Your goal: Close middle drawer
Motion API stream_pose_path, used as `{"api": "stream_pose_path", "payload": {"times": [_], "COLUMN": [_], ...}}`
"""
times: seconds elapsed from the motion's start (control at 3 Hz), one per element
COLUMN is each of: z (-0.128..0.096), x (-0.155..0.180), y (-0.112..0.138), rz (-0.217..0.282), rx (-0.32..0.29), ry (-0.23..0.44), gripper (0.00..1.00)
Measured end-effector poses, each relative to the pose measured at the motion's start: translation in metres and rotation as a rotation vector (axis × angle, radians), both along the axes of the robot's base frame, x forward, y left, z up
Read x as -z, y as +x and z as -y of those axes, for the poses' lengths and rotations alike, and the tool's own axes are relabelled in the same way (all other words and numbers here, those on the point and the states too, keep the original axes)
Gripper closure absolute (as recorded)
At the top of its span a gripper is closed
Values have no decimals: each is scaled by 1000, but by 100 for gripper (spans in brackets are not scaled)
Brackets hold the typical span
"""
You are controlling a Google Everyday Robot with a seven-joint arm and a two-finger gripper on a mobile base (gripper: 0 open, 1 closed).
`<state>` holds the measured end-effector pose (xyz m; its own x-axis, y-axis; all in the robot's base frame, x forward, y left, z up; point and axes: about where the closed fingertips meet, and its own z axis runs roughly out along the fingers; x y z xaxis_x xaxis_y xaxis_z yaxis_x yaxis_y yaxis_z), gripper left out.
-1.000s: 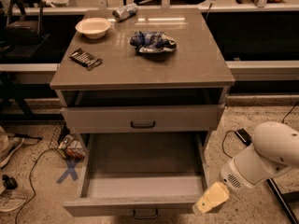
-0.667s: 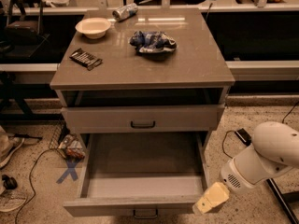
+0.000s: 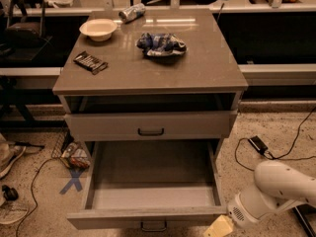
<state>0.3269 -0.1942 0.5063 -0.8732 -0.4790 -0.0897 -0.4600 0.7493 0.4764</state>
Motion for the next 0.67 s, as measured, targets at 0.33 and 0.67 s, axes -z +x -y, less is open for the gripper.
{"api": "stream_pose_path", "payload": {"times": [0.33, 0.67], "z": [13, 21], "x": [53, 80], "y": [-7, 1], "rz": [-19, -1], "rx": [84, 134], "ry": [9, 20], "gripper": [50, 72]}}
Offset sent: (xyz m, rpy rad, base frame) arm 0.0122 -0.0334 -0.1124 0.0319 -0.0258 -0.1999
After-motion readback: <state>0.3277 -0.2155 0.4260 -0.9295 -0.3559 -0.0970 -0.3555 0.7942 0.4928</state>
